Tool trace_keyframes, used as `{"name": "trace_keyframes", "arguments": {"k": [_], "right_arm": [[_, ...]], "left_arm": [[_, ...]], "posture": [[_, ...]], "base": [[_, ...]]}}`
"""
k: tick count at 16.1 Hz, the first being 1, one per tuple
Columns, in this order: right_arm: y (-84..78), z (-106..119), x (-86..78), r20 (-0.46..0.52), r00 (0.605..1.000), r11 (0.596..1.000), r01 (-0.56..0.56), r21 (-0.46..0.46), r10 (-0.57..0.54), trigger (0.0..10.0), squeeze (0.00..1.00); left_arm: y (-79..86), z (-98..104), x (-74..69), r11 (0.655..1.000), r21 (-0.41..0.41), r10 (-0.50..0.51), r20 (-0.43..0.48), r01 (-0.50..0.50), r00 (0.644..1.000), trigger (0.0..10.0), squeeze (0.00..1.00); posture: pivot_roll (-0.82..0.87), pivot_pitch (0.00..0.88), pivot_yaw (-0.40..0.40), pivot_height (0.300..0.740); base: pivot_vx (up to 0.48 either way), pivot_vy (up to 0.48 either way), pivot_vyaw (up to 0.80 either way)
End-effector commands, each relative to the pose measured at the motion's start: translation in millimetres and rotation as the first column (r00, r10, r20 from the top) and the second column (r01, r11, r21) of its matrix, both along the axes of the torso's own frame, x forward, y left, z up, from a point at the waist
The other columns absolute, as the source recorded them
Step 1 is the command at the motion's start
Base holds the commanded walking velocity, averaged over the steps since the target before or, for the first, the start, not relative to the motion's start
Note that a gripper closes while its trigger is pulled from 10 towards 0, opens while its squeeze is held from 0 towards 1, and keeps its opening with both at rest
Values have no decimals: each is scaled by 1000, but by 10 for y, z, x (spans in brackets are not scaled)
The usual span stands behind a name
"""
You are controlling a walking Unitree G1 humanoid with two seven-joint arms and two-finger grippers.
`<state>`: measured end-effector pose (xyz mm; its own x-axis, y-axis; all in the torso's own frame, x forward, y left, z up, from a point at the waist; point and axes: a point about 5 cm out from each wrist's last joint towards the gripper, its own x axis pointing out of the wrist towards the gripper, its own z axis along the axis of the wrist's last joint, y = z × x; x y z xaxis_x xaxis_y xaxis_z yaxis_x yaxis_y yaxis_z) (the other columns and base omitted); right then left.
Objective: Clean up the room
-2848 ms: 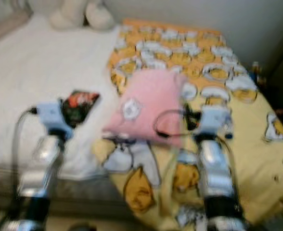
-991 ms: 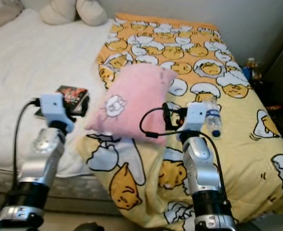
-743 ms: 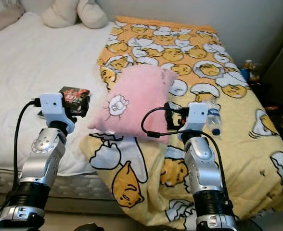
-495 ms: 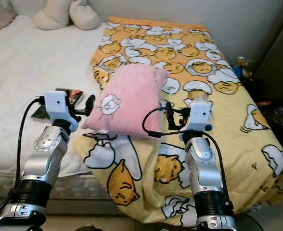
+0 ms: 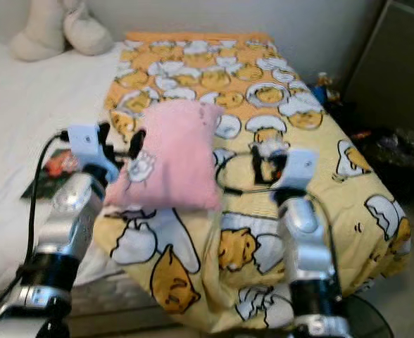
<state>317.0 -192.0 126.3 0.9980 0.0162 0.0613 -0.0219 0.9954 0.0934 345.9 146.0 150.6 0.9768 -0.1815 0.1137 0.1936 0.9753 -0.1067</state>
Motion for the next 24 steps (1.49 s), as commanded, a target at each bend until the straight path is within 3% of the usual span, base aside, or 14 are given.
{"name": "trace_keyframes", "arguments": {"k": [1,3,7,10,12,16,18,20,23,24], "right_arm": [[14,210,68,61,998,1000,-15,12,14,10000,0],[-32,287,104,72,997,999,-12,30,10,10000,0],[-94,432,140,72,997,994,-30,102,23,10000,0],[-211,482,193,34,999,976,-29,217,22,10000,0],[-289,293,219,-74,996,931,-14,365,44,10000,0],[-332,165,176,-126,991,903,20,429,38,10000,0],[-360,37,95,-182,982,853,53,519,50,10000,0],[-289,-55,50,-223,970,810,51,584,99,10000,0],[-149,-53,36,-237,956,803,1,595,174,10000,0],[-79,-52,57,-241,949,794,-16,607,203,10000,0]], "left_arm": [[77,69,29,1000,14,21,22,-22,1000,10000,0],[95,149,95,997,41,66,27,-67,997,10000,0],[74,356,257,998,-57,18,19,-17,1000,10000,0],[178,459,470,980,-197,-12,-59,0,998,10000,0],[134,454,596,946,-318,-116,-151,63,982,10000,0],[34,342,600,917,-384,-200,-200,111,959,10000,0],[-70,236,585,874,-464,-279,-232,147,932,10000,0],[-162,138,557,844,-513,-328,-259,158,908,10000,0],[-327,38,513,816,-548,-384,-276,184,881,10000,0],[-403,6,492,792,-577,-415,-274,197,868,10000,0]], "posture": [[-90,0,42,740],[-93,0,40,740],[-106,0,38,740],[-124,0,44,740],[-140,28,57,740],[-151,71,69,740],[-168,109,83,740],[-179,121,88,740],[-193,117,94,740],[-209,109,97,740]], "base": [[390,277,0],[450,0,0],[0,0,0],[0,0,0],[0,0,0],[0,0,0],[0,0,0],[0,0,0],[0,0,0],[0,0,0]]}}
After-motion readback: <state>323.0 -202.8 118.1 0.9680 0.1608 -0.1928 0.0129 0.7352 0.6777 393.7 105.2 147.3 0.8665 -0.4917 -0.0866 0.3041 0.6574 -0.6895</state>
